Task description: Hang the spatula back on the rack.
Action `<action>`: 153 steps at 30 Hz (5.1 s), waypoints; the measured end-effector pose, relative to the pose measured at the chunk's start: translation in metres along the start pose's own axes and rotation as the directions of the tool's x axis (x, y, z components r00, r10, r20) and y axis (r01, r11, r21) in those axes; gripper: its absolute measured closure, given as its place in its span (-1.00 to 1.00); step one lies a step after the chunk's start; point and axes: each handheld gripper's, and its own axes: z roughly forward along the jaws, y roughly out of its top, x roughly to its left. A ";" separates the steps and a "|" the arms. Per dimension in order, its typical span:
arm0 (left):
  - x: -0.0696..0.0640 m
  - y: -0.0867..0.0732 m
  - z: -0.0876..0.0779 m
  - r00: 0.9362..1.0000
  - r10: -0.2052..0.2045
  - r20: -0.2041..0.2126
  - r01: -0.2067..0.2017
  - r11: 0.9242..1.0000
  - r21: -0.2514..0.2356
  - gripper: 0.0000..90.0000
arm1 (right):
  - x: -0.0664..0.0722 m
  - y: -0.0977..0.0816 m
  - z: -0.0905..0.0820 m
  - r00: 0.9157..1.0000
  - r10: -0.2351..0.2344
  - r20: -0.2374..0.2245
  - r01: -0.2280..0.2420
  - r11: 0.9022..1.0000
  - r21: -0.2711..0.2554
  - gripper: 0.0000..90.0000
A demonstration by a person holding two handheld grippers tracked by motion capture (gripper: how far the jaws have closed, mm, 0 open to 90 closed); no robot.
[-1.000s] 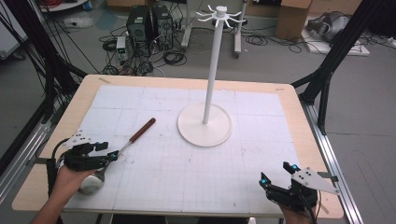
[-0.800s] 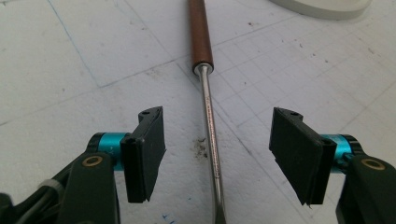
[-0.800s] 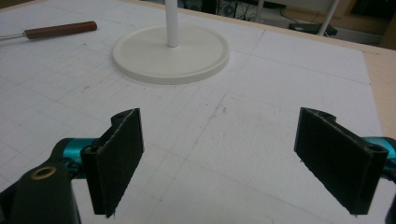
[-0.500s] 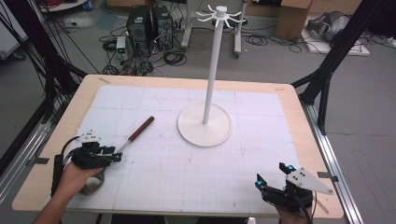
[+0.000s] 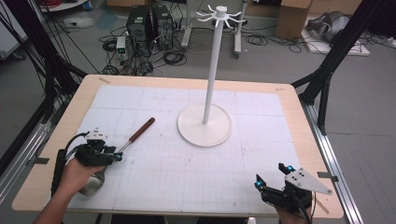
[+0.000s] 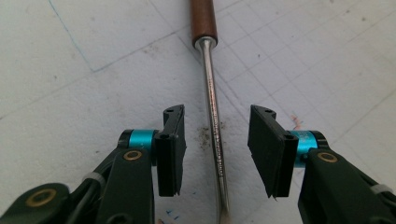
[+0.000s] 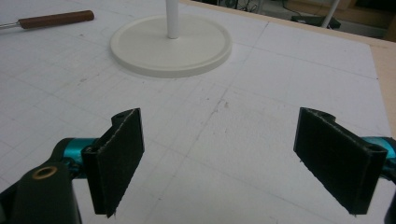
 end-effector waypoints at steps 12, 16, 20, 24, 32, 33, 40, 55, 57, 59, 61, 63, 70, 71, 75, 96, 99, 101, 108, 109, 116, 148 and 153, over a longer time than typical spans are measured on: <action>0.002 0.005 0.007 1.000 -0.014 -0.017 0.015 1.000 0.025 0.35 | -0.002 -0.001 0.000 1.000 0.002 0.004 -0.002 1.000 0.005 -0.67; -0.001 0.005 0.007 0.999 -0.001 -0.044 0.002 0.999 0.036 0.47 | -0.002 0.000 0.001 1.000 0.000 0.003 0.000 1.000 0.002 -0.67; -0.008 0.008 0.007 0.998 0.018 -0.055 -0.015 0.998 0.060 0.71 | -0.002 0.000 0.000 1.000 0.006 0.006 -0.006 1.000 0.006 -0.67; -0.008 0.012 0.009 0.999 0.003 -0.049 0.001 0.996 0.084 0.78 | -0.002 -0.001 0.000 1.000 0.004 0.008 -0.004 1.000 0.005 -0.66; -0.006 0.014 0.009 0.998 -0.033 -0.051 0.038 0.994 0.098 0.85 | -0.002 0.000 0.000 1.000 0.004 0.006 -0.004 1.000 0.006 -0.66; -0.006 0.014 0.009 0.998 -0.036 -0.051 0.041 0.994 0.097 0.86 | -0.002 0.000 0.000 1.000 0.001 0.006 -0.001 1.000 0.004 -0.66; -0.006 0.012 0.008 0.998 -0.044 -0.049 0.048 0.996 0.078 0.87 | -0.004 0.000 -0.001 1.000 0.002 0.008 -0.002 1.000 0.004 -0.65; -0.003 0.010 -0.013 0.996 -0.086 -0.016 0.086 0.996 -0.027 0.87 | -0.005 -0.001 -0.001 1.000 0.011 0.012 -0.011 1.000 -0.002 -0.65; -0.003 0.009 -0.015 0.996 -0.093 -0.010 0.092 0.995 -0.040 0.87 | -0.006 -0.001 -0.002 1.000 0.013 0.012 -0.013 1.000 -0.002 -0.65; -0.002 0.008 -0.018 0.995 -0.098 -0.005 0.097 0.994 -0.050 0.87 | -0.006 -0.001 -0.002 1.000 0.016 0.013 -0.016 1.000 -0.006 -0.65; -0.001 0.008 -0.022 0.995 -0.104 -0.003 0.104 0.993 -0.064 0.87 | -0.006 -0.001 -0.003 1.000 0.020 0.014 -0.020 1.000 -0.004 -0.65; -0.001 0.008 -0.026 0.994 -0.113 -0.002 0.113 0.990 -0.082 0.87 | -0.006 -0.001 -0.003 1.000 0.023 0.017 -0.023 1.000 -0.005 -0.65; -0.001 0.009 -0.041 0.991 -0.132 0.014 0.132 0.974 -0.182 0.87 | -0.006 -0.001 -0.003 1.000 0.017 0.013 -0.017 1.000 -0.008 -0.65; -0.001 0.009 -0.042 0.991 -0.130 0.017 0.131 0.972 -0.193 0.87 | -0.006 -0.001 -0.003 1.000 0.019 0.013 -0.019 1.000 -0.007 -0.65; -0.007 0.012 -0.051 0.993 -0.111 0.028 0.115 0.959 -0.258 0.87 | -0.005 0.000 -0.002 1.000 0.025 0.004 -0.025 1.000 -0.011 -0.65; -0.072 0.031 -0.068 0.986 0.101 0.136 -0.020 0.869 -0.495 0.87 | 0.014 0.020 0.005 0.990 -0.015 -0.137 0.005 0.997 -0.076 -0.64; -0.084 0.034 -0.066 0.980 0.134 0.146 -0.044 0.865 -0.500 0.87 | 0.019 0.028 0.006 0.985 0.001 -0.173 -0.022 0.993 -0.120 -0.64; -0.091 0.036 -0.064 0.976 0.151 0.154 -0.054 0.862 -0.504 0.87 | 0.022 0.032 0.006 0.980 0.006 -0.197 -0.034 0.990 -0.137 -0.64; -0.118 0.042 -0.057 0.969 0.194 0.155 -0.085 0.846 -0.527 0.87 | 0.034 0.052 0.013 0.967 -0.015 -0.253 -0.029 0.985 -0.169 -0.56; -0.122 0.044 -0.055 0.968 0.196 0.154 -0.087 0.844 -0.530 0.87 | 0.035 0.054 0.014 0.965 -0.022 -0.263 -0.024 0.985 -0.173 -0.55; -0.150 0.059 -0.046 0.960 0.240 0.142 -0.129 0.835 -0.534 0.87 | 0.051 0.089 0.027 0.942 -0.066 -0.329 -0.006 0.977 -0.213 -0.45; -0.198 0.076 -0.020 0.957 0.247 0.154 -0.134 0.844 -0.520 0.87 | 0.105 0.159 0.065 0.894 -0.021 -0.447 -0.113 0.956 -0.271 -0.10; -0.199 0.075 -0.021 0.958 0.244 0.151 -0.132 0.841 -0.525 0.87 | 0.107 0.162 0.065 0.897 -0.014 -0.443 -0.121 0.954 -0.274 0.09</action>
